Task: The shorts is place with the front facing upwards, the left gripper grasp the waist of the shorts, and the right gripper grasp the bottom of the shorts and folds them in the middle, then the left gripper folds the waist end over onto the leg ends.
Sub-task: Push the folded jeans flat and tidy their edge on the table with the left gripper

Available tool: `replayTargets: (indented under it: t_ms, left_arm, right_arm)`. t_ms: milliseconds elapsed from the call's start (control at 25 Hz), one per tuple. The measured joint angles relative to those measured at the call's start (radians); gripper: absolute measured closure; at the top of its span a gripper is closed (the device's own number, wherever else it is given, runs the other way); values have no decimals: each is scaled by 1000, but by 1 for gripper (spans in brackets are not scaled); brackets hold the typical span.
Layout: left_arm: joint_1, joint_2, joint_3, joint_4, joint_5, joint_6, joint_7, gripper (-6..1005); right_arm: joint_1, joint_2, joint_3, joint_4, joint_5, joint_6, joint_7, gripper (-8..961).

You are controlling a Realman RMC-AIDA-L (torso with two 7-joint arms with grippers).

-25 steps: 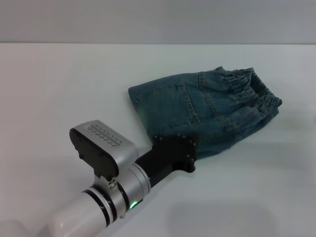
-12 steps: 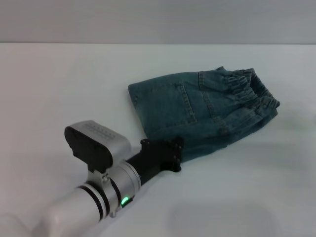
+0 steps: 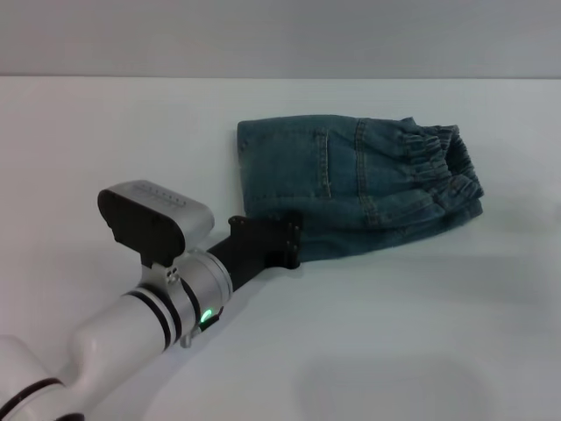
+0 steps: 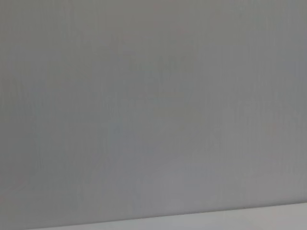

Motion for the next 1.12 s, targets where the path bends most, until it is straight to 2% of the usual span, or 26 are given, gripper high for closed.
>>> replayTargets:
  t_ms: [120, 200, 360, 600, 880, 920, 1040, 1120]
  left_arm:
    - [0, 0, 0, 0, 0, 0, 0, 986]
    - [-44, -1, -10, 45, 0, 20, -7, 986]
    - [-70, -1, -18, 63, 0, 27, -14, 985]
    - [-92, -4, -22, 93, 0, 27, -38, 984]
    - [-88, -2, -34, 85, 0, 45, -46, 982]
    - [-47, 5, -34, 33, 3, 53, -37, 982]
    - [22, 9, -41, -33, 7, 62, 9, 981]
    - [92, 9, -56, -81, 8, 107, 99, 981]
  right_arm:
    - [-1, 0, -3, 1, 1, 0, 0, 954]
    - [-4, 1, -8, 1, 1, 0, 0, 954]
    - [-12, 1, -11, 9, 2, 0, 0, 954]
    - [-17, 1, -11, 12, 2, 0, 0, 955]
    - [-16, 1, -11, 13, 1, -1, 0, 955]
    - [-16, 1, -11, 13, 0, -1, 0, 955]
    - [-16, 1, -17, 11, -1, -2, 0, 955]
    - [-16, -1, -23, 11, -2, -2, 0, 955]
